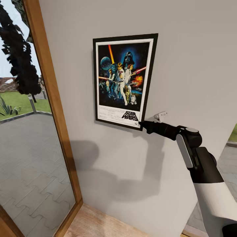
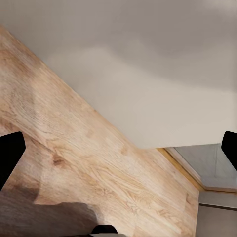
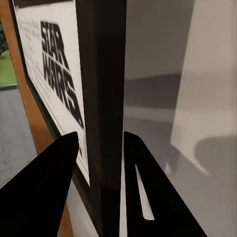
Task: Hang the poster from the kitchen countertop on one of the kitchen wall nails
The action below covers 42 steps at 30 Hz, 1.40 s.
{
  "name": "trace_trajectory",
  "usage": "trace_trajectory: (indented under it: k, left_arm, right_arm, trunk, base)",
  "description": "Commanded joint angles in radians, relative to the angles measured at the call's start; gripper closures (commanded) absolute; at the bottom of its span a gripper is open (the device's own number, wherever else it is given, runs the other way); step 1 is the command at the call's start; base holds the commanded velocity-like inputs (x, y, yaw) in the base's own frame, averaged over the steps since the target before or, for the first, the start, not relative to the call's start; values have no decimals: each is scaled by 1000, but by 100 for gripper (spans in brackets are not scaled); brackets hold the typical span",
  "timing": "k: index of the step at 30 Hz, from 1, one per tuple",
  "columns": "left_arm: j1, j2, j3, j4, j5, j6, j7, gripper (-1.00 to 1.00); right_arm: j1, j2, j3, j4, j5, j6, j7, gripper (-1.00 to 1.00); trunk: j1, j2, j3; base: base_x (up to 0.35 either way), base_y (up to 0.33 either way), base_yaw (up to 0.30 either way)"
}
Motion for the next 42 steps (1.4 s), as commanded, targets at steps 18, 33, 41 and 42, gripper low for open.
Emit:
trace_trajectory:
  k: [18,33,41,42]
  left_arm:
    - [0,0,8,1,-10,-9,-2,-100]
    - [0,0,8,2,-10,-9,-2,-100]
    - [0,0,8,1,-10,-9,-2,-100]
    - [0,0,8,2,-10,-9,-2,-100]
  right_arm:
    - [-1,-1,-1,0,-9,7,-1,100]
    - [-1,-1,-1,0,-9,7,-1,100]
    - [0,-1,0,3,-9,7,-1,100]
    - [1,-1,0,4,-9,7,-1,100]
  trunk:
    - [0,-1,0]
    - [0,-1,0]
    - [0,-1,0]
    - [0,-1,0]
  base:
    - [0,0,0]
    - [0,0,0]
    - [0,0,0]
    - [0,0,0]
